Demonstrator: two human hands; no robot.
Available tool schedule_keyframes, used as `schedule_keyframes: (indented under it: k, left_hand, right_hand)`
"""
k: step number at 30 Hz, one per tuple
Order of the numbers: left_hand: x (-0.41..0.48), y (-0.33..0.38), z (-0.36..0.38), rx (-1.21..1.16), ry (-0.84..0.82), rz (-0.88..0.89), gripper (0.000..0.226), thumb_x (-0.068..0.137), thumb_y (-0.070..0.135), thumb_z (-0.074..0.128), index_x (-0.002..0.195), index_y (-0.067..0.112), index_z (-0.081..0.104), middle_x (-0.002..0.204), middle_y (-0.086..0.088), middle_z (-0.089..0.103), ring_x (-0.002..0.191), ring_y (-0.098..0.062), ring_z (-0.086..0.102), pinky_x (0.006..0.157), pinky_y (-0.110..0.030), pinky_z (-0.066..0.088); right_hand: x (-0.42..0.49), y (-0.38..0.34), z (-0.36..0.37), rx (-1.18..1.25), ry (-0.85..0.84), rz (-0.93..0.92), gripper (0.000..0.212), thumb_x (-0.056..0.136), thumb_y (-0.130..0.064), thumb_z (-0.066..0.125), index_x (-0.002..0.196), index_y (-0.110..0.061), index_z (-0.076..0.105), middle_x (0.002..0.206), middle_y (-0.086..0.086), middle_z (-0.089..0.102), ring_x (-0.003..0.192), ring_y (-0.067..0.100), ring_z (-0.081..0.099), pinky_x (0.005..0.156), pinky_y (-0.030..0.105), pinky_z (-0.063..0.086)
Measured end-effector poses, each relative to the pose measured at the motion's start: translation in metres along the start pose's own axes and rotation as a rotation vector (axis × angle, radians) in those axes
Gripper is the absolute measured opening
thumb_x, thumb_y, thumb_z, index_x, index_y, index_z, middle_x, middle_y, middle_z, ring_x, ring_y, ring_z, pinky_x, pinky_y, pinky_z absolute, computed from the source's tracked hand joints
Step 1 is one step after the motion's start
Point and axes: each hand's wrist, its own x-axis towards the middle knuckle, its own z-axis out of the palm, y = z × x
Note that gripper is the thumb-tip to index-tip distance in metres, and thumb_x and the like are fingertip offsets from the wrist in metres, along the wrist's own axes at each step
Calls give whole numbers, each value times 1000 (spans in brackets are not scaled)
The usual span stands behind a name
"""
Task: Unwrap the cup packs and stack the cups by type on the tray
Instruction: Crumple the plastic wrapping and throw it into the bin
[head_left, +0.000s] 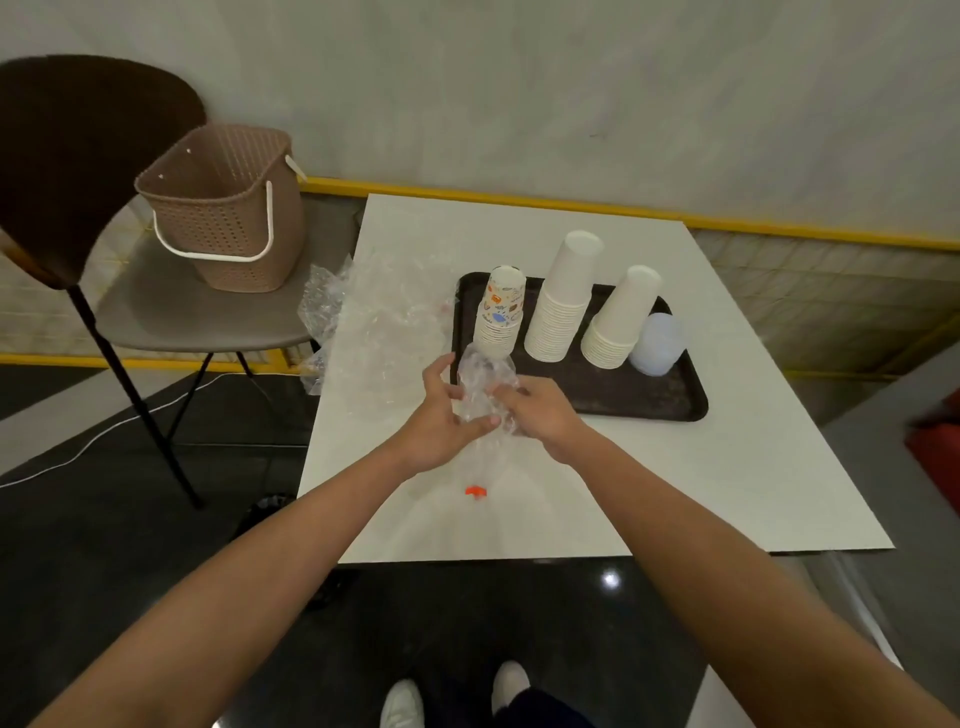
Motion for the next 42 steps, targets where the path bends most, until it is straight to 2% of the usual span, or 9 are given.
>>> schedule_keyframes:
  k: [3, 9, 13, 18, 24, 27, 33, 38, 42]
  left_hand:
    - [3, 9, -2, -19, -36, 112, 107, 79, 9, 73, 146, 30, -7, 103, 10, 44, 68, 1, 60, 64, -9, 49]
    - [13, 19, -11, 130, 42, 173, 96, 65, 15, 85, 144, 31, 32, 94, 1, 54, 72, -11, 54, 68, -15, 50]
    - [13, 22, -14, 207, 141, 217, 51, 65, 20, 85, 111, 19, 61, 84, 4, 61, 66, -5, 51, 62, -12, 43]
    - [10, 19, -24, 290, 264, 239, 25, 69, 25, 83, 67, 23, 58, 82, 7, 50, 69, -6, 52, 65, -19, 43]
    - [5, 15, -42, 150, 355, 174, 38, 77, 39, 73, 71, 5, 59, 64, -2, 52, 58, -10, 46, 58, -21, 38]
    - [1, 11, -50, 34, 384, 127, 42, 77, 47, 68, 82, 6, 64, 66, -10, 59, 63, -14, 53, 62, -35, 44]
    - [-22, 12, -56, -120, 445, 126, 5, 87, 21, 65, 84, 20, 68, 68, 7, 70, 65, -7, 65, 62, -24, 52]
    - [-50, -9, -65, -85, 603, 48, 29, 78, 47, 68, 83, 19, 68, 65, -4, 66, 56, -11, 60, 64, -35, 56]
    - [-75, -33, -79, -117, 745, 6, 33, 73, 49, 73, 93, 26, 62, 81, 0, 68, 75, -23, 67, 73, -43, 58]
  right_hand:
    - [3, -11, -9, 5, 78, -3, 34, 94, -34, 53, 95, -3, 66, 87, 12, 62, 78, 18, 56, 68, 27, 45]
    - [9, -26, -18, 95, 75, 31, 32, 89, -29, 57, 99, 0, 66, 107, 22, 67, 93, 29, 64, 83, 39, 51]
    - [12, -31, -15, 178, -13, 51, 32, 86, -22, 59, 109, -1, 64, 106, 21, 67, 98, 30, 65, 81, 39, 52]
    - [11, -44, 0, 58, -34, -26, 24, 85, -33, 62, 96, -12, 64, 100, 10, 66, 92, 24, 61, 78, 35, 48]
    - [2, -62, 9, 45, -177, -401, 32, 92, -33, 56, 122, -23, 51, 109, -13, 55, 98, -7, 51, 76, 8, 41]
    - [3, -58, 14, -37, -301, -468, 38, 86, -27, 66, 121, -24, 52, 120, -7, 56, 107, 4, 55, 85, 14, 45]
    - [1, -56, 29, 14, -480, -433, 52, 74, -3, 77, 117, -17, 49, 94, -3, 61, 77, 8, 63, 57, 23, 55]
    - [0, -52, 62, -21, -496, -458, 37, 77, -3, 74, 104, -15, 53, 84, 1, 62, 63, 5, 62, 52, 22, 51]
    - [1, -50, 96, -69, -534, -447, 29, 79, -4, 73, 95, -19, 54, 85, 5, 62, 61, 5, 63, 52, 23, 53]
